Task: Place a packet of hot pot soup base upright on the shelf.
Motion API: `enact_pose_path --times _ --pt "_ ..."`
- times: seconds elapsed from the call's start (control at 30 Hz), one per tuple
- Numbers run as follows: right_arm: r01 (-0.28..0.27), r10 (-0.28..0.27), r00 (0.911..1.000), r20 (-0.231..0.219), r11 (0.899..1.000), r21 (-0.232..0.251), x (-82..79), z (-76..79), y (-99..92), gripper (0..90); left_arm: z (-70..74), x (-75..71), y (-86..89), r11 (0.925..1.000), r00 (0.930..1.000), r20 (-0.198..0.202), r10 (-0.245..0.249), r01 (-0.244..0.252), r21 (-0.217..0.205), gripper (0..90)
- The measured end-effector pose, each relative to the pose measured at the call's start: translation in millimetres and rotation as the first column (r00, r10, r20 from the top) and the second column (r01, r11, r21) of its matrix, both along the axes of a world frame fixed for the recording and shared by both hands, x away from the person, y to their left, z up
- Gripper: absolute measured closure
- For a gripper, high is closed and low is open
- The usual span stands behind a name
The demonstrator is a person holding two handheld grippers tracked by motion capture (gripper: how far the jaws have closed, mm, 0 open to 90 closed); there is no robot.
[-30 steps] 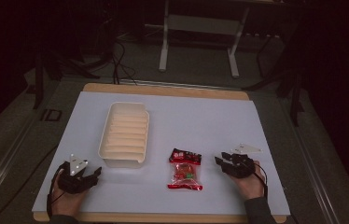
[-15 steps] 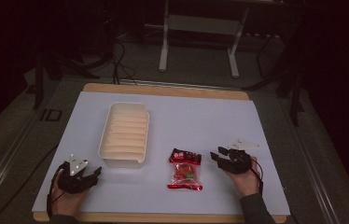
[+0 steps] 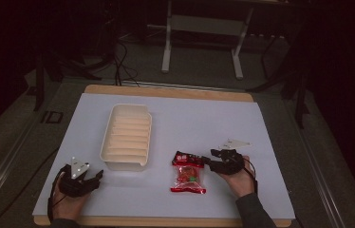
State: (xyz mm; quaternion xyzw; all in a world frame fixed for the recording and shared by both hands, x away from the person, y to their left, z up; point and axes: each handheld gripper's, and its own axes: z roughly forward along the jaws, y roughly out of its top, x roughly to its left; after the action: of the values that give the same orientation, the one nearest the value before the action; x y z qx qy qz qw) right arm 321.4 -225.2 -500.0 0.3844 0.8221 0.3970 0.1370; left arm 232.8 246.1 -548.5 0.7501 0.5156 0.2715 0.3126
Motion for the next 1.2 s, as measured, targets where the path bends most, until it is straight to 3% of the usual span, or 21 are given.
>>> enact_pose_path --times 0.2,0.5,0.8,1.2 --pt "-0.029 0.029 0.9994 -0.017 1.000 -0.011 6.4 -1.7 11.2 44.4 -0.1 0.1 -0.2 1.0000 1.0000 -0.001 0.000 0.000 0.002 37.8" --pt "-0.012 0.012 0.9990 -0.042 1.000 0.014 14.4 -7.4 16.3 39.0 -0.2 0.2 -0.3 1.0000 1.0000 -0.002 -0.001 0.001 0.004 37.8" --pt "-0.017 0.021 0.9948 -0.100 0.999 0.040 21.5 -17.5 23.8 30.6 -0.1 0.1 -0.5 0.9999 1.0000 -0.004 -0.004 0.004 0.009 37.9" --pt "-0.024 0.033 0.9872 -0.156 0.998 0.054 30.1 -27.0 32.8 28.2 -0.3 0.4 -0.7 0.9999 1.0000 -0.005 -0.005 0.005 0.011 37.9"
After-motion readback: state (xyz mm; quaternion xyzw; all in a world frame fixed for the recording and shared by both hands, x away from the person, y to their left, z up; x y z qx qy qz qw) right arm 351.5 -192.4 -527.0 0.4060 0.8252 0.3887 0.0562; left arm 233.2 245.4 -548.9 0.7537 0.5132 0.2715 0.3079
